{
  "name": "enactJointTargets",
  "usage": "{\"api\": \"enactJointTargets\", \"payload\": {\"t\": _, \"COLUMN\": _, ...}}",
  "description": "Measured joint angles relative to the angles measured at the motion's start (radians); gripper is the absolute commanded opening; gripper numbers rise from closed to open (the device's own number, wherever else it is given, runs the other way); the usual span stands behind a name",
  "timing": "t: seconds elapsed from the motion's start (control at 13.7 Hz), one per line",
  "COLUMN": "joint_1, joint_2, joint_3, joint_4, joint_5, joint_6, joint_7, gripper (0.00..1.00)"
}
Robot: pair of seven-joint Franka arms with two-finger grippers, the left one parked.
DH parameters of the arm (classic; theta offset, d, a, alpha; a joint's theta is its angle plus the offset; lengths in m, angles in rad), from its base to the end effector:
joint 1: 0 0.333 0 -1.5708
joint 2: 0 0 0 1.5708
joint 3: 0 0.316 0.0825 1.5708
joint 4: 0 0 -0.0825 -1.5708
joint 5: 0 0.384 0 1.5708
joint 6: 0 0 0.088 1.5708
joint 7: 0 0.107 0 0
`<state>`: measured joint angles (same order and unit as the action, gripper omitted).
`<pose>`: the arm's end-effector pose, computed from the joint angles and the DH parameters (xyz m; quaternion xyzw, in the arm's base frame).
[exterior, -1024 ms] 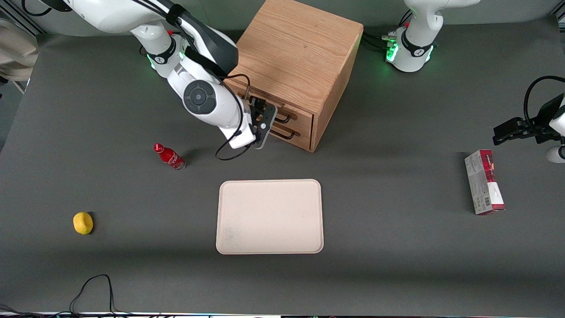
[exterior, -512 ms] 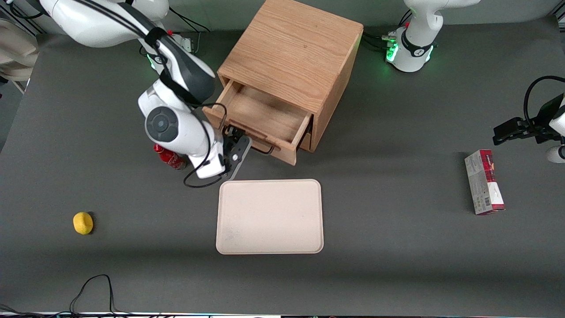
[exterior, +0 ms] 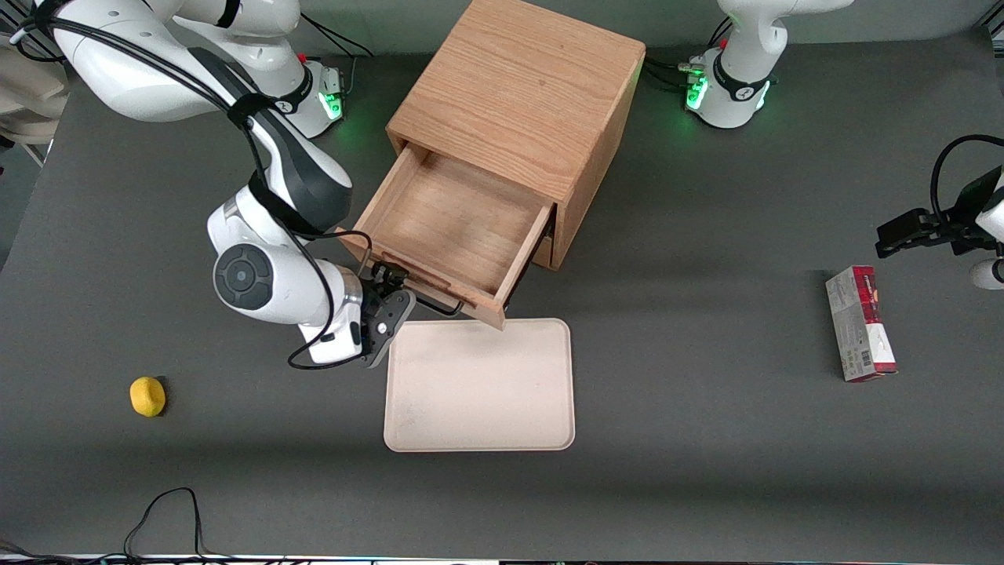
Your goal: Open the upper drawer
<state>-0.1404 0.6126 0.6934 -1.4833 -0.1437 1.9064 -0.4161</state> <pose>0.6301 0.2786 0.3754 -0.8850 -0.4485 0.0330 0.1201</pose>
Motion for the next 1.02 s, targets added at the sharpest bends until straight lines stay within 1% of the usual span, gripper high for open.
{"api": "enactJointTargets", "payload": {"t": 0.15, "joint_1": 0.000, "joint_2": 0.000, "joint_3": -0.010, "joint_4": 0.022, "joint_5": -0.007, "joint_6": -0.014, "joint_7": 0.000, "gripper": 1.00}}
{"api": "enactJointTargets", "payload": {"t": 0.51, "joint_1": -0.001, "joint_2": -0.009, "joint_3": -0.010, "joint_4": 0.153, "joint_5": -0.001, "joint_6": -0.173, "joint_7": 0.004, "gripper": 1.00}}
{"api": "enactJointTargets", "payload": {"t": 0.66, "joint_1": -0.006, "joint_2": -0.034, "joint_3": -0.025, "joint_4": 0.214, "joint_5": 0.000, "joint_6": -0.205, "joint_7": 0.009, "gripper": 1.00}}
{"api": "enactJointTargets", "payload": {"t": 0.73, "joint_1": -0.010, "joint_2": -0.055, "joint_3": -0.046, "joint_4": 0.243, "joint_5": 0.000, "joint_6": -0.226, "joint_7": 0.010, "gripper": 1.00}}
{"api": "enactJointTargets", "payload": {"t": 0.8, "joint_1": -0.015, "joint_2": -0.082, "joint_3": -0.078, "joint_4": 0.269, "joint_5": 0.001, "joint_6": -0.282, "joint_7": 0.010, "gripper": 1.00}}
{"api": "enactJointTargets", "payload": {"t": 0.95, "joint_1": -0.024, "joint_2": -0.152, "joint_3": -0.168, "joint_4": 0.286, "joint_5": 0.008, "joint_6": -0.388, "joint_7": 0.040, "gripper": 1.00}}
{"api": "enactJointTargets", "payload": {"t": 1.02, "joint_1": -0.026, "joint_2": -0.192, "joint_3": -0.216, "joint_4": 0.275, "joint_5": 0.030, "joint_6": -0.417, "joint_7": 0.085, "gripper": 1.00}}
